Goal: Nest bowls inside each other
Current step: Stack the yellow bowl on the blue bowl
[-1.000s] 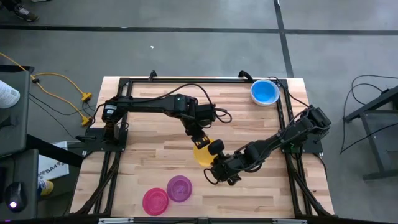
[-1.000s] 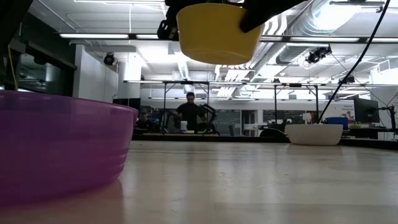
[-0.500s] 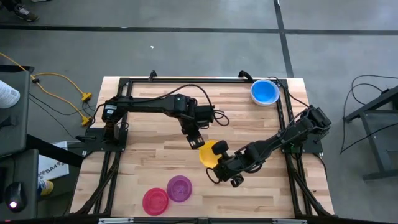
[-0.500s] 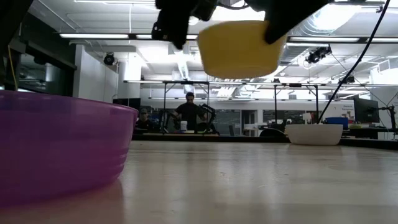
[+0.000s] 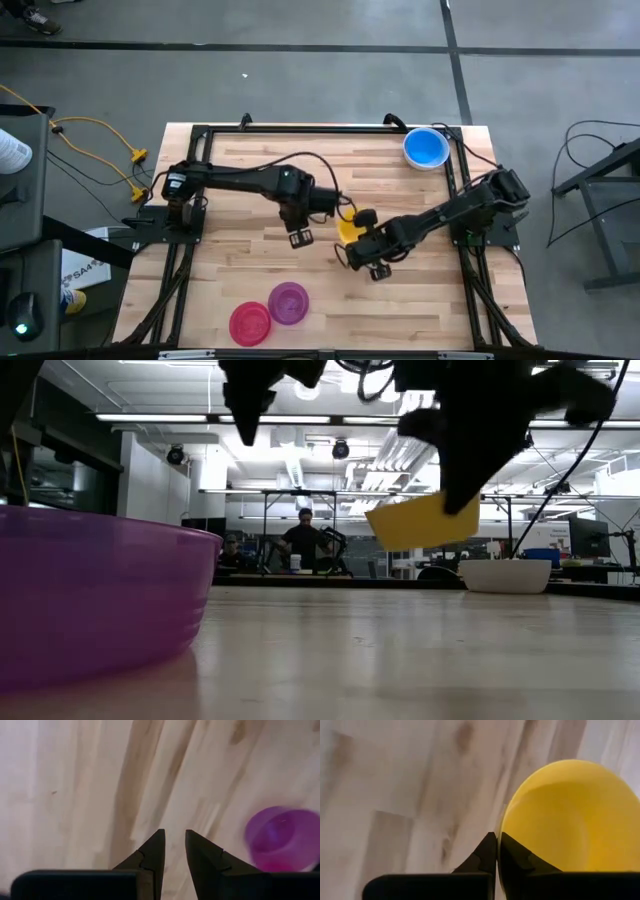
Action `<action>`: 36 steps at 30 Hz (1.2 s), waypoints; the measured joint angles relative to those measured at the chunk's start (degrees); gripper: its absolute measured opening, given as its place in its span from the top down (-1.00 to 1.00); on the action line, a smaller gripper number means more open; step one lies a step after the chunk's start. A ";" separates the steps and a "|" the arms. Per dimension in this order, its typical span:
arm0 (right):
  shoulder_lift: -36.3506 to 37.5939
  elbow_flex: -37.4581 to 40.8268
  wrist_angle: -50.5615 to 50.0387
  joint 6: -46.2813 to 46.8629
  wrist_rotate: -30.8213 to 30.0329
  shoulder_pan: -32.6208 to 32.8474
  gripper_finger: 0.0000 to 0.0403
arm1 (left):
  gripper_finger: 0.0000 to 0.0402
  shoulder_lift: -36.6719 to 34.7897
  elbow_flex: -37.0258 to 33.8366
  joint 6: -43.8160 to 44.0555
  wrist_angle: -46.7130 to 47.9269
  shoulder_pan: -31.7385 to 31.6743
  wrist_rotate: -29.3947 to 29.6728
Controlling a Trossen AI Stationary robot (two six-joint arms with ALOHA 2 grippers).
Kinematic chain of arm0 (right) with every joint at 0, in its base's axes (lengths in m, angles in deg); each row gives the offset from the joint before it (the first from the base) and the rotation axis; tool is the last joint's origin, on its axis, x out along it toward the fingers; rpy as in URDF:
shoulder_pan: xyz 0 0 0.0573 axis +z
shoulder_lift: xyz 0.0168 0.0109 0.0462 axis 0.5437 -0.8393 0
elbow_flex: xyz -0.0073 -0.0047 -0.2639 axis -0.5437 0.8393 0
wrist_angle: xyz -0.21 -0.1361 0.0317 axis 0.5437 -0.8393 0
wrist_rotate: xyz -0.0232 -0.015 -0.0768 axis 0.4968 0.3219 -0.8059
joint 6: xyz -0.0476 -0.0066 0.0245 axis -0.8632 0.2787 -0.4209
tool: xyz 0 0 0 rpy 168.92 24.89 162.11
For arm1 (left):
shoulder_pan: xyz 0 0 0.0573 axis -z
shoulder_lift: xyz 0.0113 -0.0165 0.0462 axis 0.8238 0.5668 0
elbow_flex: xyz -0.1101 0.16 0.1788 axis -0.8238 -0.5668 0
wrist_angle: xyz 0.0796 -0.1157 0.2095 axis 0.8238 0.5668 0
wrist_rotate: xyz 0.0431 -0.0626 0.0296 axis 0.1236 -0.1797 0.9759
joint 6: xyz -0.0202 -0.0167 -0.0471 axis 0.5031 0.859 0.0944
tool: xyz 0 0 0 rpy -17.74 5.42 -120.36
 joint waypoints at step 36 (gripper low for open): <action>31.80 19.76 -4.65 10.53 -8.08 -22.82 0.99 | 0.62 -27.77 -46.39 7.11 -23.57 2.99 8.58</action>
